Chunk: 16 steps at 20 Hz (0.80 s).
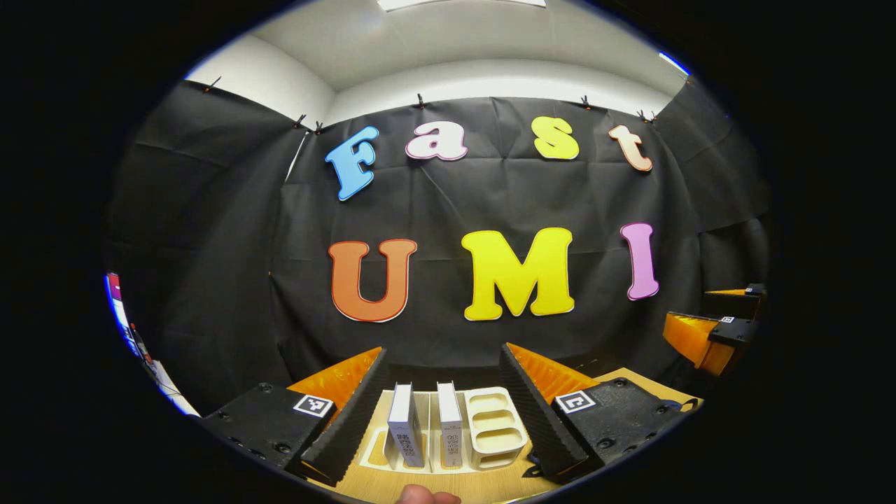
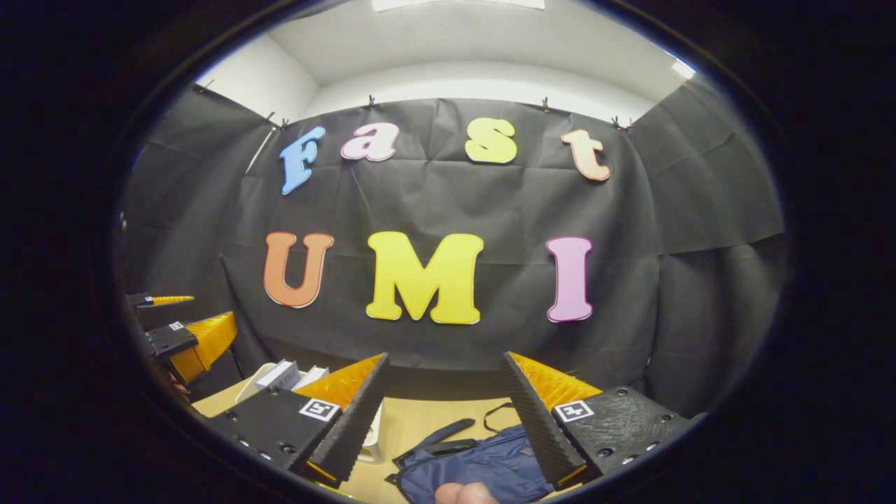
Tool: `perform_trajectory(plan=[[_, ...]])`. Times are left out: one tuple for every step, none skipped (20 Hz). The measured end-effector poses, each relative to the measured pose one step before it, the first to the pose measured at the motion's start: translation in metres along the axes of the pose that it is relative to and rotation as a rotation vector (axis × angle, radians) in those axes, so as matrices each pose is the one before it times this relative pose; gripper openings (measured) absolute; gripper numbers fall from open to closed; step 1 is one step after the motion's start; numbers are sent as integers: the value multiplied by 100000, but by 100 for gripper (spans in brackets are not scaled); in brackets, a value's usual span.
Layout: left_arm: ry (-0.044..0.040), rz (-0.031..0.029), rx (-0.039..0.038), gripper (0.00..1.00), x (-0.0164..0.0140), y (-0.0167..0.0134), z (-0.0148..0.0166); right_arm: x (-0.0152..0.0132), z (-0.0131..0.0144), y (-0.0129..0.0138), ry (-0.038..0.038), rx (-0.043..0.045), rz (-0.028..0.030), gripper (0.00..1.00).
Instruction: Open the schoolbag, grab two books from the bookshelf and put them into the schoolbag.
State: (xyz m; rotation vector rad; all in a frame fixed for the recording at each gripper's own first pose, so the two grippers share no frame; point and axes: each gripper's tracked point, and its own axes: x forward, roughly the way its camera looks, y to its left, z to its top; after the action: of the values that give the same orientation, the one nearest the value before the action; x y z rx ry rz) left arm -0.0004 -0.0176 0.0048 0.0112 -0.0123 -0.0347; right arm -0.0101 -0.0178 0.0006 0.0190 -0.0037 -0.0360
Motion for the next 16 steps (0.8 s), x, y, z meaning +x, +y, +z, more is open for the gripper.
perform_trajectory(plan=[[-109,-232,-172,99,-59,7,-106,-109,-34,-88,-55,-138,-213,95],[-71,-87,-121,99,-24,-54,36,18,10,4,-22,-3,-10,95],[55,-58,-51,99,6,-150,96,-37,-109,13,101,129,-24,95],[0,-100,54,99,16,26,53,-103,16,93,-71,145,414,95],[-67,2,-159,99,17,78,23,-19,-182,85,139,-355,286,95],[19,47,-171,99,-37,-16,-53,14,-367,81,369,-620,152,97],[-89,103,-297,99,-40,62,-48,71,-467,160,468,-703,520,95],[149,-30,-427,99,-35,66,11,-18,-1062,213,1455,-1602,721,95],[219,96,-240,99,70,57,-184,-38,-924,193,1517,-1392,290,97],[262,169,-252,99,41,12,-98,1,-918,261,1676,-1111,726,95],[89,-26,-448,99,32,47,-81,-20,-1132,326,1805,-609,957,98],[154,-121,-390,99,105,9,-146,59,-1137,343,1689,-341,1162,96],[42,-2,-68,99,0,-4,58,120,-1339,412,2267,-56,961,95],[-101,-34,79,99,195,-31,-75,134,-1897,560,3419,-157,1252,98],[-81,-75,140,99,-8,-11,49,208,-1418,340,2621,-642,697,96],[-206,-72,231,99,65,126,10,215,-1592,321,2984,-740,655,97]])
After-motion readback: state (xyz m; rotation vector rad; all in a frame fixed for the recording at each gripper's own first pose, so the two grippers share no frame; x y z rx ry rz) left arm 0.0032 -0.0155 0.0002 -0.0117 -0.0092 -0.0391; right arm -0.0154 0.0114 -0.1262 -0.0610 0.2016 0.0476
